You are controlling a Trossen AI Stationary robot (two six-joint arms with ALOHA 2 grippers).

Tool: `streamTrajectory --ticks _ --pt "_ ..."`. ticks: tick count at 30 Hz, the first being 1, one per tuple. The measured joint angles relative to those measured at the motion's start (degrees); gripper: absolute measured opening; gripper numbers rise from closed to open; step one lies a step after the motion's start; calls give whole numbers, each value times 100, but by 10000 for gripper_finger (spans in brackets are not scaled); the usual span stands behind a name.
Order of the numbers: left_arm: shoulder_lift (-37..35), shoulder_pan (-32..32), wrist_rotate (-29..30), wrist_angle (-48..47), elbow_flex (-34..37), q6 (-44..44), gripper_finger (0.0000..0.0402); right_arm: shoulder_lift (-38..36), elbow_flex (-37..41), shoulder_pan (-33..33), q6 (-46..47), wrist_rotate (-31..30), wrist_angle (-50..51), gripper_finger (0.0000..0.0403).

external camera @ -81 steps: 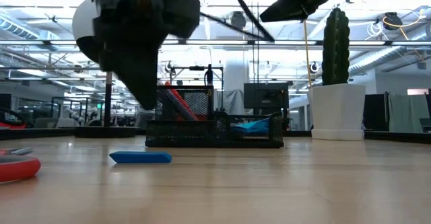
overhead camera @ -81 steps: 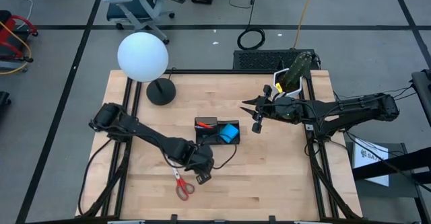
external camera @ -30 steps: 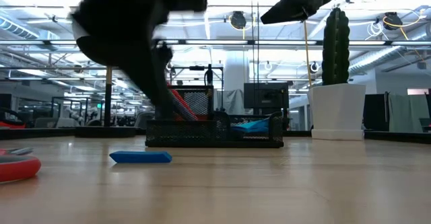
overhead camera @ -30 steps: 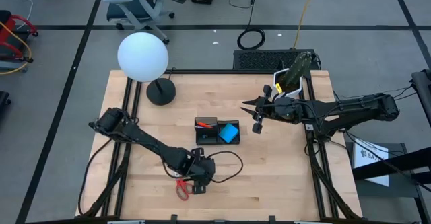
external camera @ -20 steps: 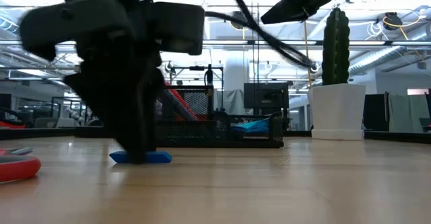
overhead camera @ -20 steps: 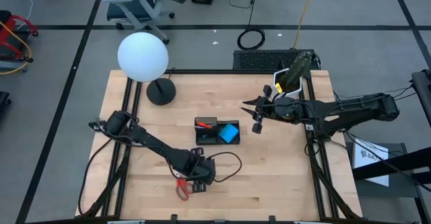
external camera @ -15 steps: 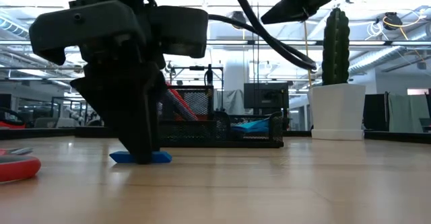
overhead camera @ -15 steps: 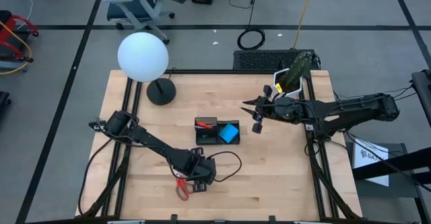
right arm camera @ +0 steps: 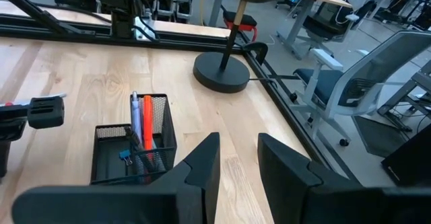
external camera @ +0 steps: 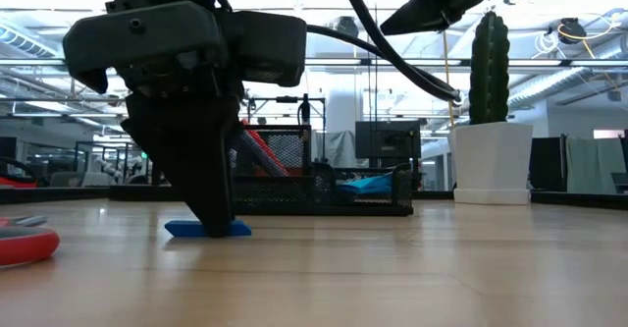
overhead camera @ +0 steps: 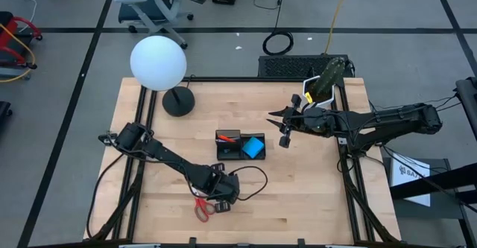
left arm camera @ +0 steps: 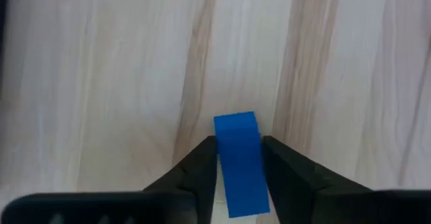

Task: Pick and place office supplies into organizer
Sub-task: Put the blue eraser into the black desk organizer

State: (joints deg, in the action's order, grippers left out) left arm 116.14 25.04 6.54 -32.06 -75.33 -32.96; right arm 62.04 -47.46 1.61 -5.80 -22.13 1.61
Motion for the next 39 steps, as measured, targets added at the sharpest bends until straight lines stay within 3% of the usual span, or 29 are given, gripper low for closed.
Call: streamTrajectory --ticks 8,29,39 --pt "7 0 8 81 11 -36 81 0 0 0 0 -2 0 91" --pt "-173 -53 102 75 6 -7 79 0 0 0 0 -4 0 91" --pt "-670 -211 326 -111 0 139 79 0 0 0 0 -6 0 91"
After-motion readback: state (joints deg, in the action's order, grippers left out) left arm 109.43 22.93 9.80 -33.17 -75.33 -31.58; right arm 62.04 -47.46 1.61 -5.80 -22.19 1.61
